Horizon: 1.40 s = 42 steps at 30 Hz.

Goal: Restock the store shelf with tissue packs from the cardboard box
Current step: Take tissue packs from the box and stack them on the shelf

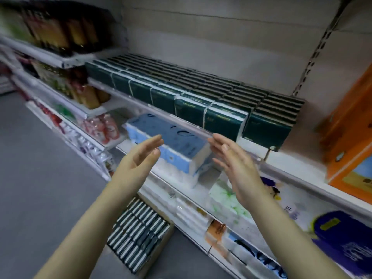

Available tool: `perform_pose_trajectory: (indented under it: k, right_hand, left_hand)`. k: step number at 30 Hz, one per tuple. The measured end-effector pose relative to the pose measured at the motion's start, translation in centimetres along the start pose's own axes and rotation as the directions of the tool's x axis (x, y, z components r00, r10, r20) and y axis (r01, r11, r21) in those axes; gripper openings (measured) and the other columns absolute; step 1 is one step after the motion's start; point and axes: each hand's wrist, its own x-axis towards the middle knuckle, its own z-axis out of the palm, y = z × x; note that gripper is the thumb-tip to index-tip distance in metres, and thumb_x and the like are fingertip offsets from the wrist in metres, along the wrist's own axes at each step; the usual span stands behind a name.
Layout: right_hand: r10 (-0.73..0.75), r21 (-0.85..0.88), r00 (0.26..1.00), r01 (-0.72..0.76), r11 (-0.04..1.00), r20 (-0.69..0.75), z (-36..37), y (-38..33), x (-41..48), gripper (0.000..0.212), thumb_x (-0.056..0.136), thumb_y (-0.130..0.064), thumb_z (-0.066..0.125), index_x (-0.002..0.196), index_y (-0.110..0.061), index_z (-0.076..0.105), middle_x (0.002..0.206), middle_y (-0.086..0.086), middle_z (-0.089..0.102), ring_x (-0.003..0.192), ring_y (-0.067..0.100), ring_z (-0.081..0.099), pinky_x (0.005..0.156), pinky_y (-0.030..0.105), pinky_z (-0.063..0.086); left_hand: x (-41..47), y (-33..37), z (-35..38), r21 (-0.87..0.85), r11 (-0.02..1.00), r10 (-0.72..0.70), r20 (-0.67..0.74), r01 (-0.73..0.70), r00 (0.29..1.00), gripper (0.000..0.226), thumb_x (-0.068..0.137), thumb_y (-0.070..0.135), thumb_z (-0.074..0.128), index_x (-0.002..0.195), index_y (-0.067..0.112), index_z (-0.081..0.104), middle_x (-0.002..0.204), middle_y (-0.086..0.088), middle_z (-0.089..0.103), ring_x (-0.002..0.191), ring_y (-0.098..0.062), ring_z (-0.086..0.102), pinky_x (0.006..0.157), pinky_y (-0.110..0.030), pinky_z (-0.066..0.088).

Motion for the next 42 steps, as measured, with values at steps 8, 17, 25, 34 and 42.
perform_pose_trajectory:
  k: [8, 17, 25, 34, 42]
  right_hand:
    - [0.175, -0.016, 0.963, -0.176, 0.984, 0.203, 9.4, 6.0, 2.0, 0.027, 0.103, -0.021, 0.041, 0.115, -0.031, 0.064, 0.121, -0.012, 0.068, 0.118, 0.002, 0.059, 0.103, 0.033, 0.046]
    - [0.387, -0.194, 0.905, -0.353, 0.915, 0.177, 21.2, 17.1, 5.7, 0.027, 0.102, -0.014, 0.045, 0.109, -0.029, 0.067, 0.119, -0.011, 0.068, 0.119, 0.008, 0.059, 0.103, 0.032, 0.046]
    - [0.643, -0.303, 0.766, -0.613, 0.729, -0.002, 26.7, 30.6, 9.1, 0.025, 0.102, -0.026, 0.048, 0.103, -0.038, 0.069, 0.121, -0.013, 0.066, 0.121, 0.008, 0.057, 0.106, 0.034, 0.041]
    - [0.909, -0.189, 0.377, -0.92, 0.345, -0.177, 25.5, 53.4, 10.0, 0.043, 0.101, -0.047, 0.042, 0.131, -0.021, 0.056, 0.122, -0.005, 0.059, 0.115, 0.016, 0.057, 0.094, 0.027, 0.045]
    - [0.937, -0.1, 0.206, -0.978, 0.184, -0.283, 24.4, 74.9, 12.0, 0.06, 0.103, -0.047, 0.037, 0.153, -0.016, 0.026, 0.16, 0.006, 0.022, 0.145, 0.023, 0.026, 0.12, 0.042, 0.024]
  left_hand:
    - [-4.0, -6.0, -8.9, 0.025, 0.982, -0.179, -0.202, 0.188, 0.963, 0.03, 0.099, 0.024, 0.05, 0.127, 0.033, 0.058, 0.126, 0.022, 0.061, 0.112, 0.01, 0.056, 0.08, -0.004, 0.046]
    - [-3.1, -18.8, -18.0, -0.074, 0.898, -0.438, -0.234, 0.433, 0.868, 0.028, 0.1, 0.021, 0.05, 0.122, 0.035, 0.06, 0.121, 0.022, 0.063, 0.11, 0.011, 0.056, 0.083, -0.001, 0.041]
    - [-1.2, -31.0, -20.5, -0.094, 0.732, -0.681, -0.086, 0.674, 0.727, 0.03, 0.101, 0.026, 0.047, 0.13, 0.035, 0.052, 0.127, 0.022, 0.055, 0.113, 0.012, 0.05, 0.084, 0.0, 0.039]
    - [0.7, -50.5, -18.0, -0.175, 0.535, -0.843, -0.051, 0.826, 0.535, 0.035, 0.101, 0.023, 0.047, 0.136, 0.028, 0.052, 0.129, 0.016, 0.057, 0.114, 0.007, 0.052, 0.077, 0.003, 0.037]
    - [-1.2, -67.9, -12.7, -0.227, 0.414, -0.904, 0.016, 0.882, 0.428, 0.032, 0.1, 0.027, 0.048, 0.129, 0.038, 0.056, 0.122, 0.028, 0.058, 0.105, 0.025, 0.049, 0.082, 0.003, 0.038]
